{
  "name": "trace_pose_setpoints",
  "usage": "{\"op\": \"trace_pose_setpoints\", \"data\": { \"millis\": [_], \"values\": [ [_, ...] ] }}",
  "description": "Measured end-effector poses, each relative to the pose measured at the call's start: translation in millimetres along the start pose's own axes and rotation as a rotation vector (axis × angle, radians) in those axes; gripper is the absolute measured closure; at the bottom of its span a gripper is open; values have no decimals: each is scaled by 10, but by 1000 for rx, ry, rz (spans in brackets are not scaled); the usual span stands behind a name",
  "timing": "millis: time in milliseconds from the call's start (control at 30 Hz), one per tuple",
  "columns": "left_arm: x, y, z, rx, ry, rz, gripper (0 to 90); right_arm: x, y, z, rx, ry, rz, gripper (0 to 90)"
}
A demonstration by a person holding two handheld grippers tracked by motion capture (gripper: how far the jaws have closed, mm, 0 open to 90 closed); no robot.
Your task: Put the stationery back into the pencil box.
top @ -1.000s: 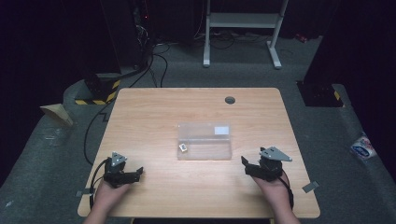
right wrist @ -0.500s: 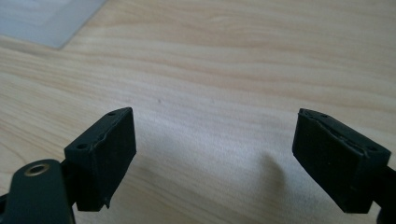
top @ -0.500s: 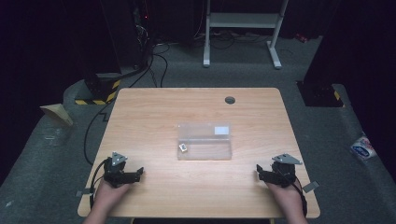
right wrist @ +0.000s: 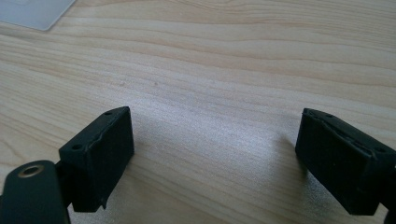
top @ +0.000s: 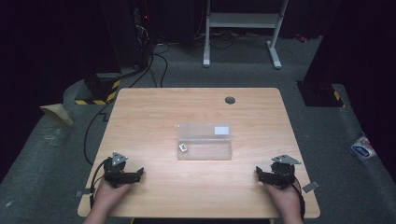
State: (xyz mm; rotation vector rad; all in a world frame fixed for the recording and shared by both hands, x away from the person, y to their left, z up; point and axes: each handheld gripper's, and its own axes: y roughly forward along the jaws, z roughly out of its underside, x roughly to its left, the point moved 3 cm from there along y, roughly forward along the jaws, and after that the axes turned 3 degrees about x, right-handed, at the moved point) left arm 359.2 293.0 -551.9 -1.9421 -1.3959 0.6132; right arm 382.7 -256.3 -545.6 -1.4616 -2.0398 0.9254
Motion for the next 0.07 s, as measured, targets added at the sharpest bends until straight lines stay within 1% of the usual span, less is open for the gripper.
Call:
{"op": "trace_pose_setpoints", "data": {
  "millis": [67],
  "values": [
    [5, -1, 0, -1, 9, -2, 12, 0, -4, 4, 1, 9, 4, 118]
  ]
}}
